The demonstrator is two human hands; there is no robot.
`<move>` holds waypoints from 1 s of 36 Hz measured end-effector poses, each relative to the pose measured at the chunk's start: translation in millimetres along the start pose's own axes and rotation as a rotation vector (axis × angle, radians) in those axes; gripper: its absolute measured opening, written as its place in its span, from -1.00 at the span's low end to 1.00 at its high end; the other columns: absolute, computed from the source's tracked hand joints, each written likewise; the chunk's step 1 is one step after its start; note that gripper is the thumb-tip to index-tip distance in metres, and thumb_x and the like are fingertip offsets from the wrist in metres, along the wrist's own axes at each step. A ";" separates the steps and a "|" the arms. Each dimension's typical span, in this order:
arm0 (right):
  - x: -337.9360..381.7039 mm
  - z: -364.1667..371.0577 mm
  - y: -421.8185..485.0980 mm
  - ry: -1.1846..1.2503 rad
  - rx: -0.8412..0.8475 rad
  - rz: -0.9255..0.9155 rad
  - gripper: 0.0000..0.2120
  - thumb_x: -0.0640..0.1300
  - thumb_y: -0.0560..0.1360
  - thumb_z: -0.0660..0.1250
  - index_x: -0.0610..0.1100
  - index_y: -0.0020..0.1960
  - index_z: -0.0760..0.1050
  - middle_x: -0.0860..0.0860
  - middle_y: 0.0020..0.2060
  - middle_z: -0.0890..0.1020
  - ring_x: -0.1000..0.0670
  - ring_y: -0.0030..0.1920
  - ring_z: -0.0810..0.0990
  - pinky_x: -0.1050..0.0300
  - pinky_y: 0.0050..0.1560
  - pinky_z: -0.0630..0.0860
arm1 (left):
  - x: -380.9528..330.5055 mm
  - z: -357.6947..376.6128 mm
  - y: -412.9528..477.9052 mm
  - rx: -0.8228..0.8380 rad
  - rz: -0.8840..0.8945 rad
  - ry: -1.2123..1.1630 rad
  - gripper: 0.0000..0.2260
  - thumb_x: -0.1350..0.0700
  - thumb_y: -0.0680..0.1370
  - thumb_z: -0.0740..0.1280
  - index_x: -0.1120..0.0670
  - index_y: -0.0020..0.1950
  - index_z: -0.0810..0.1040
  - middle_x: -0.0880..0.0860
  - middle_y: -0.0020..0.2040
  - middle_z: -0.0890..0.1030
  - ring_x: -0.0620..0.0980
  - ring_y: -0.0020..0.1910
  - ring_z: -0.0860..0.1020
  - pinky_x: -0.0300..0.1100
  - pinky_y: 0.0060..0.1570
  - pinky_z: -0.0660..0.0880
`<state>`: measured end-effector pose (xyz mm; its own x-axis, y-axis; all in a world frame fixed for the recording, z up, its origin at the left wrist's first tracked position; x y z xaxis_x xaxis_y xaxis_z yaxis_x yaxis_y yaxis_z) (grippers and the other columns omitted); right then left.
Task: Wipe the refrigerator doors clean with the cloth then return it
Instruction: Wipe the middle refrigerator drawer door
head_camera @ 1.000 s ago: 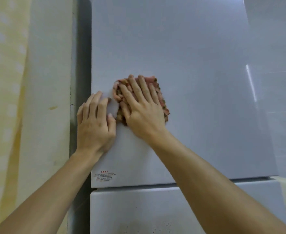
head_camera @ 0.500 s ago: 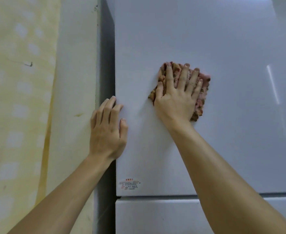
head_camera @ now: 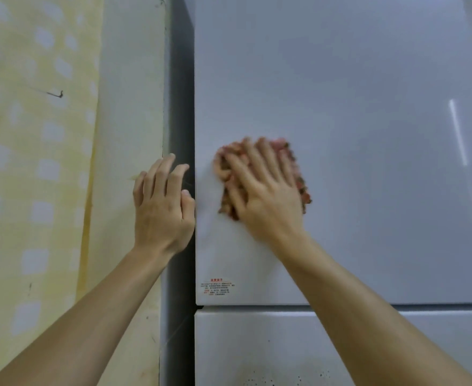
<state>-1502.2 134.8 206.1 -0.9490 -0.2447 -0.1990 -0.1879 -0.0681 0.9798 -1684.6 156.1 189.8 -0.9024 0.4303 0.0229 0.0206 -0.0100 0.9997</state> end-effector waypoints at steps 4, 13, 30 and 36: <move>-40.0 -6.4 20.2 -0.111 -0.003 0.306 -0.48 0.19 0.73 0.01 0.19 0.67 0.16 -0.08 0.70 0.03 -0.24 0.69 -0.13 -0.22 0.66 -0.19 | 2.3 3.6 4.0 0.018 -0.018 0.033 -0.53 0.06 0.62 0.08 0.11 0.52 0.41 0.14 0.59 0.35 0.14 0.62 0.22 0.14 0.64 0.00; 26.0 26.4 33.9 -0.114 0.089 0.169 -0.45 0.18 0.73 -0.07 0.16 0.70 0.00 -0.07 0.71 -0.04 -0.27 0.68 -0.19 -0.28 0.64 -0.20 | 52.8 11.3 -17.8 0.087 -0.139 0.037 -0.44 -0.02 0.65 0.03 -0.04 0.68 0.16 0.03 0.71 0.11 0.06 0.70 0.01 0.18 0.65 -0.05; -43.7 -20.3 -12.8 -0.032 0.025 -0.005 -0.57 0.04 0.74 0.17 0.03 0.59 0.39 -0.03 0.63 0.29 -0.13 0.67 0.15 -0.13 0.67 0.04 | -34.8 17.2 -3.7 -0.034 -0.062 -0.128 -0.50 0.05 0.66 0.09 0.15 0.60 0.33 0.18 0.63 0.29 0.20 0.61 0.24 0.22 0.61 0.08; -170.3 -68.3 -22.7 -0.126 0.010 0.349 -0.50 0.04 0.72 0.14 0.05 0.65 0.26 -0.06 0.67 0.20 -0.17 0.68 0.07 -0.14 0.67 -0.08 | -65.9 26.3 -5.6 -0.048 -0.008 -0.159 -0.51 0.06 0.66 0.12 0.15 0.59 0.35 0.15 0.63 0.31 0.21 0.65 0.16 0.09 0.62 0.06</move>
<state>-1319.0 111.9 216.5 -0.9800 -0.1301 0.1509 0.1511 0.0083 0.9885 -1614.0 151.6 182.7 -0.8228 0.5680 0.0180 -0.0108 -0.0472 0.9988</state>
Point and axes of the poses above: each hand's wrist, its own y-axis towards the middle knuckle, its own z-axis out of the palm, x = y × z, the point moved 8 cm from there along y, towards the middle knuckle
